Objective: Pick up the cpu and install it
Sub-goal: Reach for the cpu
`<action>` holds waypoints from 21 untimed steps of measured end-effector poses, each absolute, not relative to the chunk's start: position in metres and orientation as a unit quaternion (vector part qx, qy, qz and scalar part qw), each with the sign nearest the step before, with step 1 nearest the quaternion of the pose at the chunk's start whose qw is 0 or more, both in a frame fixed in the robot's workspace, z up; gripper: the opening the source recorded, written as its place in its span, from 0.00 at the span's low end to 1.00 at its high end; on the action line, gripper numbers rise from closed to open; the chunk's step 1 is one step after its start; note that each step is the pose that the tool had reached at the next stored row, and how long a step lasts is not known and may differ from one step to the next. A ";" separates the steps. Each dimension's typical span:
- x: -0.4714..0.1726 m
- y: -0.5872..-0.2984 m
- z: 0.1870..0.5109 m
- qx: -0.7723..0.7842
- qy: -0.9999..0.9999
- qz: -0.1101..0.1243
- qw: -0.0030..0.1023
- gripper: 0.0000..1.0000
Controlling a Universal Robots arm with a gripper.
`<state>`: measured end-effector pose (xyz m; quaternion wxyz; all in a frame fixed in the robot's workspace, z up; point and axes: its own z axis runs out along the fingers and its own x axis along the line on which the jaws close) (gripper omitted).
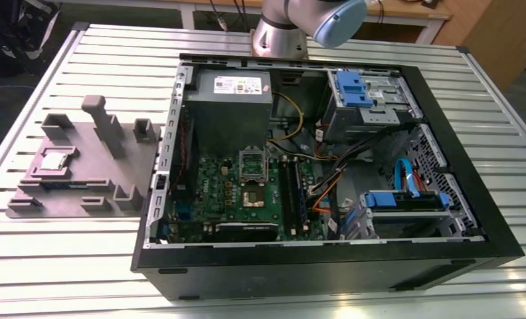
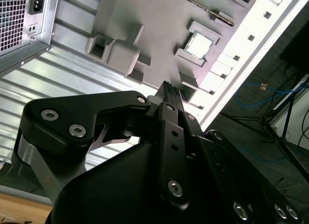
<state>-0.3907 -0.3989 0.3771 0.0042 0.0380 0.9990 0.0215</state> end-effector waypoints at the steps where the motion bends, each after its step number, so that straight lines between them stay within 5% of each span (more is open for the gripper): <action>1: -0.391 -0.399 0.377 0.038 0.999 0.021 0.004 0.10; 21: -0.399 -0.399 0.377 0.038 0.999 0.021 0.004 0.10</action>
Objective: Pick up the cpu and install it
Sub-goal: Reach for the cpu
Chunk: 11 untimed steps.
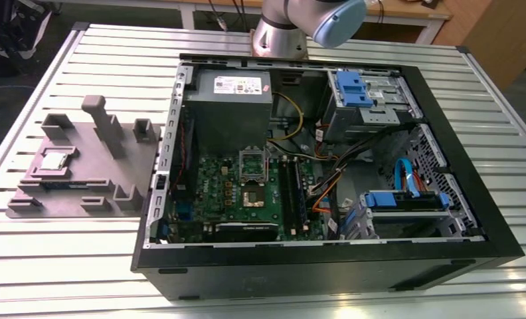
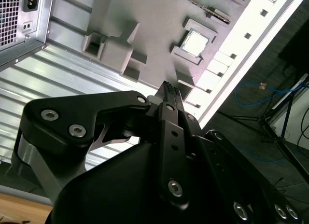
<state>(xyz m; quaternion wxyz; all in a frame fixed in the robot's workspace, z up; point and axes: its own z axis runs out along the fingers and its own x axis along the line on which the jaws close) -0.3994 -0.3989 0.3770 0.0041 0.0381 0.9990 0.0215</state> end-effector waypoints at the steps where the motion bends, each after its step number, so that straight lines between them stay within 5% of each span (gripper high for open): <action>1: -0.400 -0.399 0.377 0.038 0.999 0.022 0.004 0.10; 11: -0.404 -0.399 0.377 0.038 0.999 0.021 0.004 0.10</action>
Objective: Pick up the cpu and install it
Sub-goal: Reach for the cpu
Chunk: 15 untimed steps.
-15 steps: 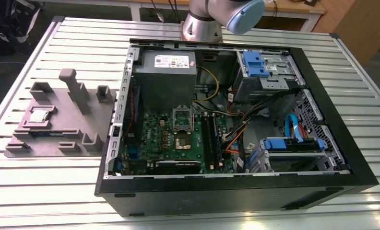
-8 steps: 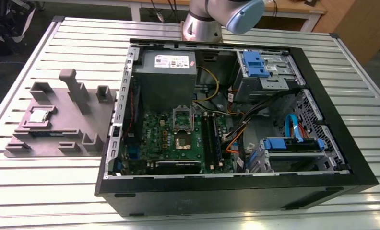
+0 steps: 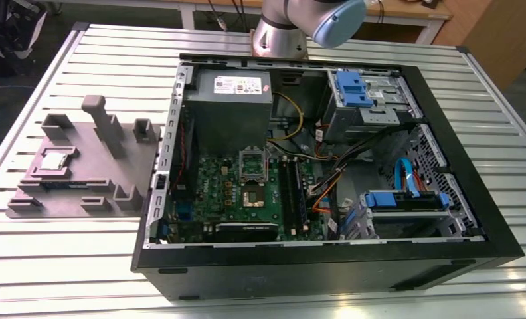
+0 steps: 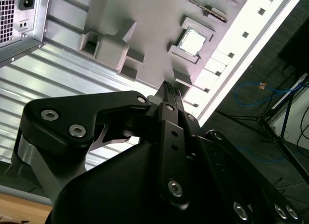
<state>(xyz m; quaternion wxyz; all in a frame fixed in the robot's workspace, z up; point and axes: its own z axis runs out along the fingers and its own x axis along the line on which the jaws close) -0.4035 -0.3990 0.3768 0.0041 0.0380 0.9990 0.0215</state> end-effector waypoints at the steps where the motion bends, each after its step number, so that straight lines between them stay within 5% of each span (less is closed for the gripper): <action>1: -0.404 -0.399 0.377 0.038 0.999 0.021 0.004 0.10; 15: -0.409 -0.399 0.377 0.038 0.999 0.021 0.004 0.10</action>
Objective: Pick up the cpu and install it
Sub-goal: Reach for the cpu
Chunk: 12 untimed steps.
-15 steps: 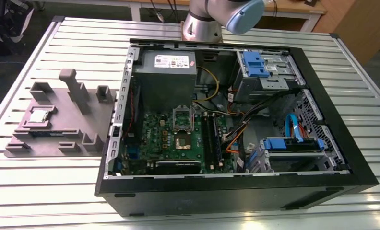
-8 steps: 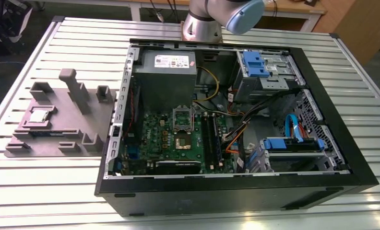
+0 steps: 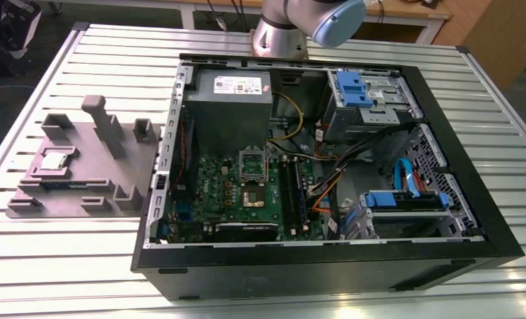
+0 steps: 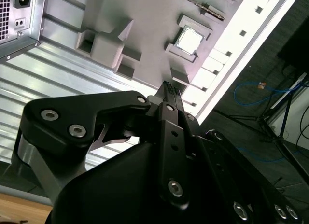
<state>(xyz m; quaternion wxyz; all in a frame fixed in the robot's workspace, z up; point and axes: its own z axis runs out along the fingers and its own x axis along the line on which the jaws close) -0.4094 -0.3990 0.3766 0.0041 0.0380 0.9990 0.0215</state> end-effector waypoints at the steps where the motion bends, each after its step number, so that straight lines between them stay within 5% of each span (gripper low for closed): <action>1: -0.410 -0.399 0.377 0.038 0.999 0.022 0.004 0.10; 12: -0.415 -0.399 0.376 0.038 0.999 0.021 0.004 0.10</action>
